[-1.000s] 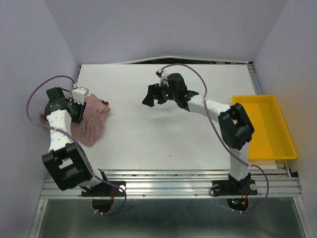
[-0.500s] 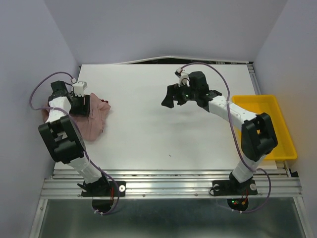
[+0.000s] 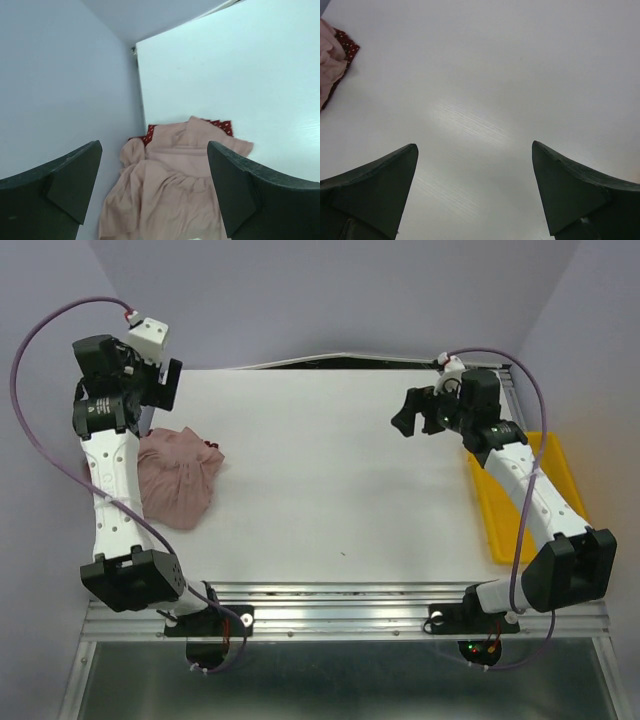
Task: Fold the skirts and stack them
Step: Neatly place the folded skirt to the corner
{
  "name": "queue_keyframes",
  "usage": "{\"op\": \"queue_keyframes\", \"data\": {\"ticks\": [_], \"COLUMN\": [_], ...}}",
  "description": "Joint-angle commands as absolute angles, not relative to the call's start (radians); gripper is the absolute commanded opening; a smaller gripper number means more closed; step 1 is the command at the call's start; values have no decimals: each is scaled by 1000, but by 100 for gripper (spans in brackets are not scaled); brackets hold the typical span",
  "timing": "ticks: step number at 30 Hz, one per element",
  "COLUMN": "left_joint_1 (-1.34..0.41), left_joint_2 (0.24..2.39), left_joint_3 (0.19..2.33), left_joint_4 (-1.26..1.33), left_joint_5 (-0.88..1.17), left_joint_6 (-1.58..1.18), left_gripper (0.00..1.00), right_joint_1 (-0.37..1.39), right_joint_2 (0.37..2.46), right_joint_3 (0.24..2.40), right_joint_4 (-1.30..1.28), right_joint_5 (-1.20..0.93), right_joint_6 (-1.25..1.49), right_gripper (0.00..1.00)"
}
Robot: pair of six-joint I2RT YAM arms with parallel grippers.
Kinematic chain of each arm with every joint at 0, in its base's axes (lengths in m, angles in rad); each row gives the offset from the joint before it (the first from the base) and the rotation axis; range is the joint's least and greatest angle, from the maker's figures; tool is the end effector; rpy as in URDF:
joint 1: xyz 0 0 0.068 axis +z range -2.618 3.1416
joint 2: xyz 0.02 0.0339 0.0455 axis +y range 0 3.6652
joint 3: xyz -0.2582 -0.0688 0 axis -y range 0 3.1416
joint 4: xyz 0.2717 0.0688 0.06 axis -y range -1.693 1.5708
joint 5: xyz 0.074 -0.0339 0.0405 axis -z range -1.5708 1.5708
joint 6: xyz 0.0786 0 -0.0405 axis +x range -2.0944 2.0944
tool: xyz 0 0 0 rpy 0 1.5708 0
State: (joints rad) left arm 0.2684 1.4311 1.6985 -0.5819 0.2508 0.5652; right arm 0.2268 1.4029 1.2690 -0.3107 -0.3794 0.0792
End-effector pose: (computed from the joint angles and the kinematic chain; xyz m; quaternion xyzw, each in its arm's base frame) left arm 0.3648 0.0801 0.4524 0.1914 0.7831 0.1435 0.5741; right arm 0.3704 0.1154 0.3280 -0.1616 0.8208 0.2375 0.4938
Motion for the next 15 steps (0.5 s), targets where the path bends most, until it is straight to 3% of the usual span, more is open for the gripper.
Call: {"op": "queue_keyframes", "data": {"ticks": [1, 10, 15], "left_joint_1": [141, -335, -466], "left_joint_2": [1439, 1431, 1471], "left_joint_3": [1666, 1268, 1112], "left_joint_4": [-571, -263, -137], "left_joint_5": [251, 193, 149], "left_joint_6": [494, 287, 244], "left_gripper": [99, 99, 99], "right_joint_1": [167, 98, 98], "right_joint_2": [1333, 1282, 1278], "right_joint_3": [1234, 977, 853], "right_joint_4": [-397, -380, -295], "right_joint_5": [-347, -497, -520], "right_joint_6": [66, 144, 72], "right_gripper": [100, 100, 100]}}
